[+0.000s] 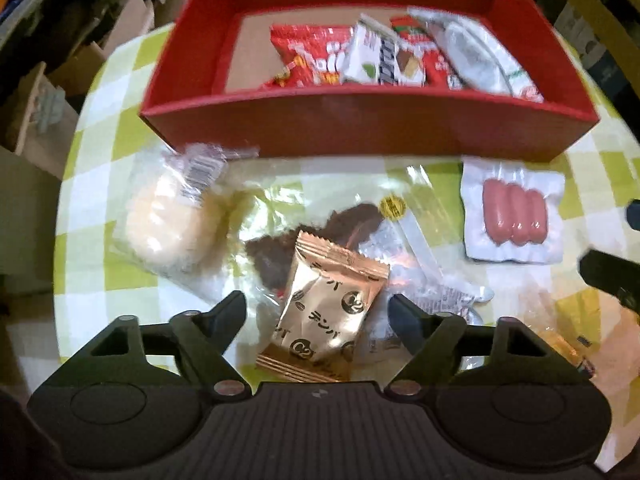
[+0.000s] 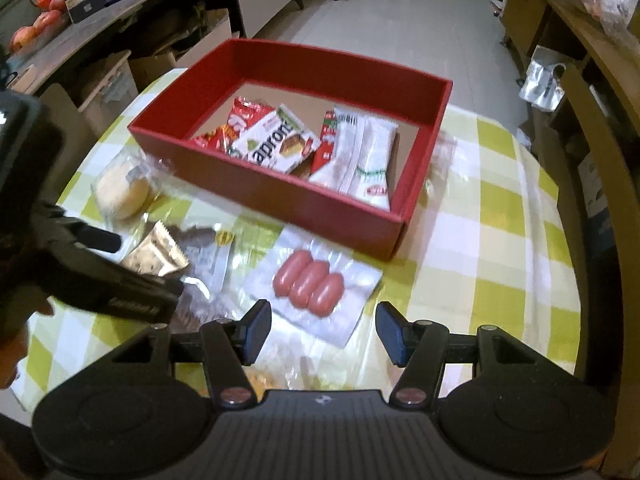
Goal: Organize snacks
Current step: 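Withdraw both tools from the tray toward the remaining snacks, then grasp the gold wrapped cookie with the left tool while the right tool grasps the cheese-puff bag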
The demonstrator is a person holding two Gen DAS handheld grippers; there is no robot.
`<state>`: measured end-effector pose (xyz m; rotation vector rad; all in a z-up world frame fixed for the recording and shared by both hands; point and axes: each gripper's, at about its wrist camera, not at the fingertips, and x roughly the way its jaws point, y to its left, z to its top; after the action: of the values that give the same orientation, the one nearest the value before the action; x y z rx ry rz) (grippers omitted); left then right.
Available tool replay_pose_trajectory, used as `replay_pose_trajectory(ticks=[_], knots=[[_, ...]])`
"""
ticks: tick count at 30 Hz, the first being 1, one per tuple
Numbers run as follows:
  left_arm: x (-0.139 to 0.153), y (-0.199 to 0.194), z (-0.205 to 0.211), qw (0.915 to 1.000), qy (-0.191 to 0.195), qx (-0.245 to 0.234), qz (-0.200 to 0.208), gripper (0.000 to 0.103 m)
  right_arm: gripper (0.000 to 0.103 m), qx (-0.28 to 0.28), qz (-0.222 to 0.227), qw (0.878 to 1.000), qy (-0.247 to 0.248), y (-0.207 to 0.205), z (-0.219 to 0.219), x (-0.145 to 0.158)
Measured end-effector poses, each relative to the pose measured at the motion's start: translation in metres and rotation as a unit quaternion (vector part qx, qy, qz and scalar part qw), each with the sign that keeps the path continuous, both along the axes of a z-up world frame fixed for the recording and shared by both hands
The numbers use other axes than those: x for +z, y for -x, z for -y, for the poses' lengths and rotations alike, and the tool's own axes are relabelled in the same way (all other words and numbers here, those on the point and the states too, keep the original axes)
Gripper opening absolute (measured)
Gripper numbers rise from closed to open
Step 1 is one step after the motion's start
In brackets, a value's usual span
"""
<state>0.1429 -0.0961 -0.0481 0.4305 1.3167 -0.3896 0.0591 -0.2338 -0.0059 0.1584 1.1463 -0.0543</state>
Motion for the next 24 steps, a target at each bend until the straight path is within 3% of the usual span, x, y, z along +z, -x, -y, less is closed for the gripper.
replay_pose_trajectory(ticks=[2, 4, 8, 14, 17, 19, 24], knots=[[0.000, 0.000, -0.001, 1.0000, 0.001, 0.005, -0.004, 0.074, 0.063, -0.003, -0.004, 1.000, -0.001, 0.008, -0.001, -0.001], [0.002, 0.002, -0.004, 0.9999, 0.003, 0.009, -0.012, 0.055, 0.063, -0.009, -0.007, 1.000, -0.001, 0.019, -0.003, -0.001], [0.005, 0.012, -0.009, 1.0000, -0.004, 0.003, -0.007, 0.055, 0.063, -0.034, -0.011, 0.999, -0.006, 0.045, -0.003, -0.002], [0.019, 0.029, -0.029, 0.9998, 0.015, 0.013, 0.008, 0.052, 0.063, -0.070, -0.024, 0.997, -0.035, 0.066, -0.009, -0.009], [0.020, 0.033, -0.036, 0.9995, 0.015, 0.026, 0.007, 0.050, 0.065, -0.039, -0.016, 0.999, -0.035, 0.061, -0.024, -0.009], [0.021, 0.035, -0.041, 0.9994, 0.019, 0.028, 0.002, 0.051, 0.078, -0.014, -0.012, 0.999, -0.031, 0.055, -0.035, -0.009], [0.019, 0.042, -0.047, 0.9997, 0.016, 0.020, -0.003, 0.058, 0.080, 0.042, -0.034, 0.998, -0.022, 0.039, -0.055, -0.022]])
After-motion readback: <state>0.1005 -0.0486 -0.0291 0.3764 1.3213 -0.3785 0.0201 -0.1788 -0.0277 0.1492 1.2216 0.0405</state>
